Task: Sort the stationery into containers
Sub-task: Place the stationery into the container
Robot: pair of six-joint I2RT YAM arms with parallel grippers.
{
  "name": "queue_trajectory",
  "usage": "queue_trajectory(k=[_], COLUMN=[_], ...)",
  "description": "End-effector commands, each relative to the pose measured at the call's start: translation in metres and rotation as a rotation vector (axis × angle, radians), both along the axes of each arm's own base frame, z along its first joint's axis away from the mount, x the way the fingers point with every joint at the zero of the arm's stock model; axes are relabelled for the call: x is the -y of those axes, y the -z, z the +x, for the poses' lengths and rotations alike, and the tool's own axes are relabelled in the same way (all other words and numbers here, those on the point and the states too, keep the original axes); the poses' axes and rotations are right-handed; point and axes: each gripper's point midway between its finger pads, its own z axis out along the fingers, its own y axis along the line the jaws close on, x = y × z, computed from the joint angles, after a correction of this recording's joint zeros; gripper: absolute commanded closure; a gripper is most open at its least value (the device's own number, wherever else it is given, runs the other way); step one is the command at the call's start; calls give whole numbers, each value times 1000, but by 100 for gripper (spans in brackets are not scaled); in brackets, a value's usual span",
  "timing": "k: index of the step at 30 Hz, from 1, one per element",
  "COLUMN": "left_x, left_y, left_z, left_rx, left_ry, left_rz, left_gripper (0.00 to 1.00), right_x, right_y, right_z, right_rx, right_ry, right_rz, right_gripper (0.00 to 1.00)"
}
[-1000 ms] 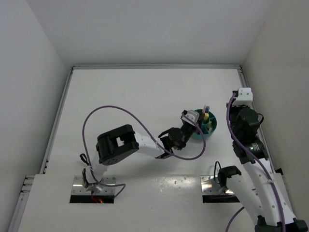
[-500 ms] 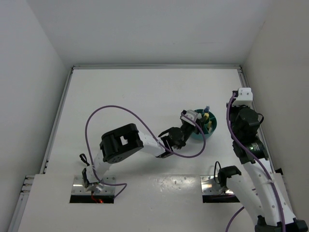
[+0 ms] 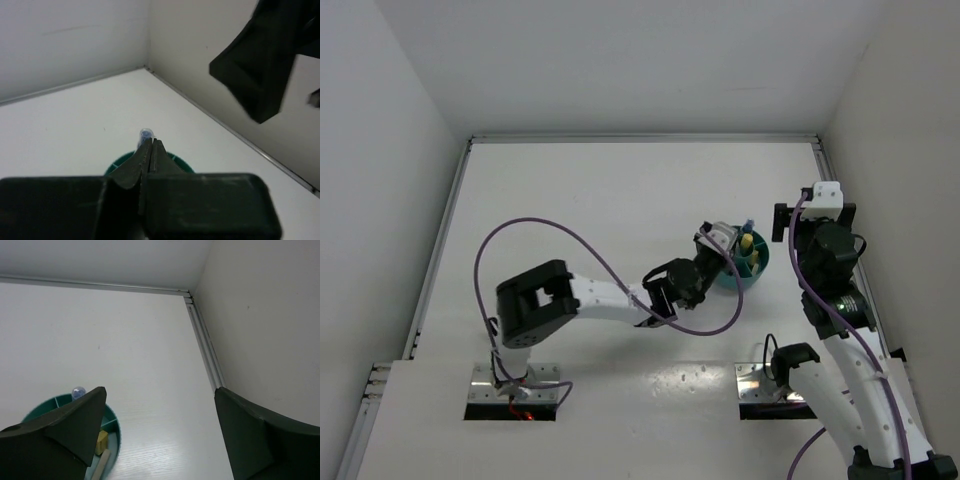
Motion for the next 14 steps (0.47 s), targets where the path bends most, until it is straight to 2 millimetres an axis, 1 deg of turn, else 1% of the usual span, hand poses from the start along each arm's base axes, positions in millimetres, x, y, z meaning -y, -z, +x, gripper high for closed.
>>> queue_trajectory(k=[1,2,3,4,5,6,7,8,9,10,11,12,13,14], left_x=[-22,-24,-38,-58,-74,-97,-113,-137,-153,-183,-202,-236,-254,-271], left_y=[-62,-82,-76,-74,-61,-54,-51,-53,-48,-39,-37,-36,-30,-28], left_z=[-19,-13,1,1,2,12,13,11,13,26,27,30,29,29], left_rx=[-96,-148,-210,-282,-317,-349,-384,-409,-443,-475,-478,-474,-484,-487], left_ry=[-27,-22,-48,-58,-65,-98,-102,-108,-121,-191,-220,-275,-297,-328], left_rz=[58,48,83,108,126,134,116,100,102,114,110,83,102,98], left_gripper=[97,95,85,72,52,19,1,0,0,0,0,0,0,0], right_x=[-2,-2,-2,-4,-7,-10,-14,-19,-19,-19,-21,-22,-22,-22], right_y=[-8,-6,-4,-8,-6,-4,2,-3,4,4,4,4,9,5], right_z=[3,5,4,4,5,6,7,8,8,8,11,11,13,13], right_rx=[36,27,18,26,19,1,-25,-12,-39,-39,-38,-36,-45,-50], right_ry=[-6,-6,-6,-16,-32,-48,-66,-91,-91,-91,-99,-97,-97,-97], right_rz=[6,4,2,5,16,16,14,34,30,30,40,51,49,49], right_gripper=[9,7,4,3,0,0,0,0,0,0,0,0,0,0])
